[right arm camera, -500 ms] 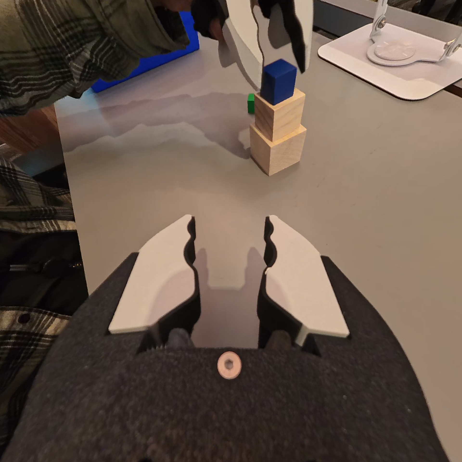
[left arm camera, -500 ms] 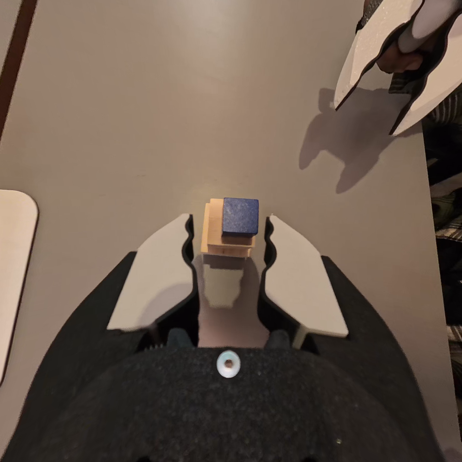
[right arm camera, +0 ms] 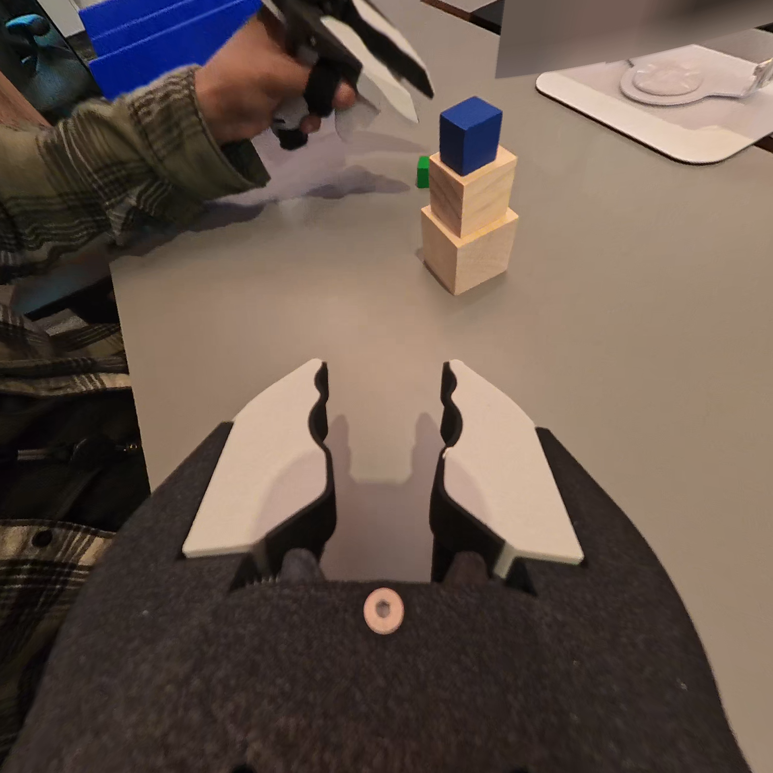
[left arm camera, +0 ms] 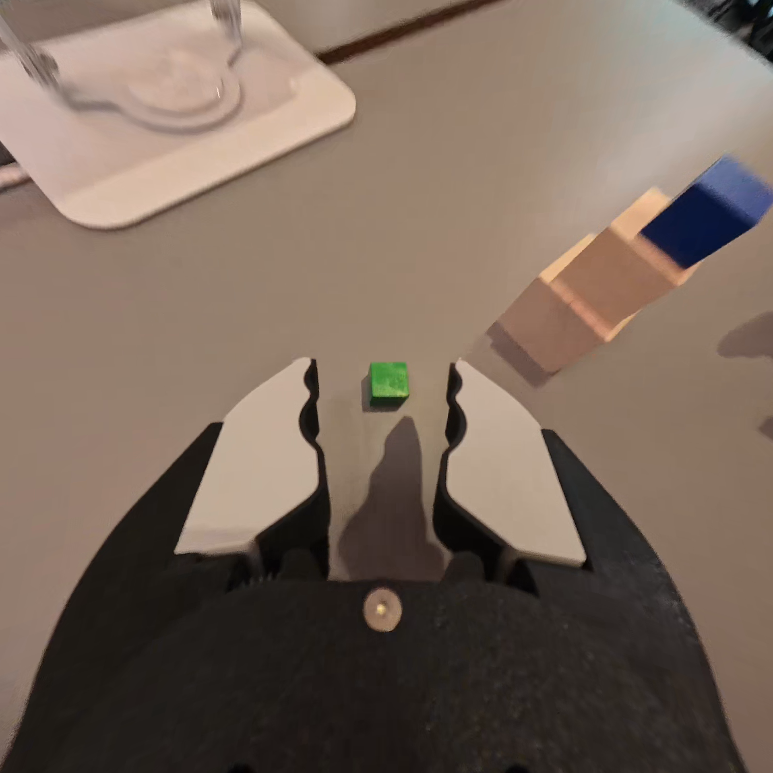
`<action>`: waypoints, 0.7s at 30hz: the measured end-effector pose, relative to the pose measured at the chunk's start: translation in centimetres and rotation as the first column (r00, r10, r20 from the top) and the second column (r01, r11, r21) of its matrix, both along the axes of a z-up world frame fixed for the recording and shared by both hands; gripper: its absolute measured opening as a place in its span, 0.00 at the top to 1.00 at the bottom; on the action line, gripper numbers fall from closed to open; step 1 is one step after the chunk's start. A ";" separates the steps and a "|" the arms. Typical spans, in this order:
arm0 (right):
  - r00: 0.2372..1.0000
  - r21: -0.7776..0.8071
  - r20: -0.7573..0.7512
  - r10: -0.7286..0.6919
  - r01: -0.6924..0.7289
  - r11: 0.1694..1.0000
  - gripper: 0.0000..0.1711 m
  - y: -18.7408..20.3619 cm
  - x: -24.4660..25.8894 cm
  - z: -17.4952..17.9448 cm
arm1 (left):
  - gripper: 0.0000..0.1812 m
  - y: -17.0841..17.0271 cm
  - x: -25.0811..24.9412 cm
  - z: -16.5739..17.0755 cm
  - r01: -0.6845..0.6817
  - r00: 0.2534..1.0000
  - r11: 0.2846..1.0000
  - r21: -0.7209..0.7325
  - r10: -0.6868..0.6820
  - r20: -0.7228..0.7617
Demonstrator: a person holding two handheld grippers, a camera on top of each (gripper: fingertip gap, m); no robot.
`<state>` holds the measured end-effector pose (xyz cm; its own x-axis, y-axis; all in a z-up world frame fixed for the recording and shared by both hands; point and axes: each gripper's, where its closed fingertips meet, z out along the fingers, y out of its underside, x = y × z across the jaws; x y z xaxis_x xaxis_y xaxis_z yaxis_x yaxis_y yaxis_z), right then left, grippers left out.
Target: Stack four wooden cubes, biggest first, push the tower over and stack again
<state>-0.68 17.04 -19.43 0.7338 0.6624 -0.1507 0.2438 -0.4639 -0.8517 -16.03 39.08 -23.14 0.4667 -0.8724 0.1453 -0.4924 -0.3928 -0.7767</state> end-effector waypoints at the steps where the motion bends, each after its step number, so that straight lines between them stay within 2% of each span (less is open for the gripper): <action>1: 1.000 -0.002 0.003 0.005 -0.005 1.000 0.70 0.0 -0.2 -0.1 | 0.68 -0.1 -0.1 -1.0 -0.001 0.999 1.000 -0.013 0.001 -0.032; 4: 1.000 -0.006 0.020 0.011 -0.011 1.000 0.70 -0.1 -0.5 -0.2 | 0.69 -0.1 0.0 -2.8 0.002 0.995 1.000 -0.004 -0.003 -0.097; 10: 1.000 0.000 0.017 0.013 -0.013 1.000 0.70 -0.1 -0.7 -0.1 | 0.73 0.3 0.3 -3.9 -0.001 0.991 1.000 -0.001 0.001 -0.137; 15: 1.000 -0.005 0.015 0.012 -0.012 1.000 0.70 0.0 -0.5 -0.3 | 0.82 -0.5 1.1 -4.5 0.056 0.989 0.997 -0.052 -0.062 -0.136; 18: 1.000 0.008 0.008 0.005 -0.006 1.000 0.71 0.0 -0.3 0.0 | 0.85 -0.6 1.4 -3.7 0.088 0.987 0.995 -0.040 -0.092 -0.128; 21: 1.000 0.005 0.004 0.002 -0.002 1.000 0.71 0.0 -0.1 0.0 | 0.88 -1.7 2.6 -0.6 0.177 0.982 0.984 -0.022 -0.178 -0.071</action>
<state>-0.74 17.03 -19.46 0.7331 0.6646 -0.1445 0.2483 -0.4593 -0.8529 -13.43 37.37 -23.77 0.3146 -0.9401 0.1313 -0.6100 -0.3062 -0.7309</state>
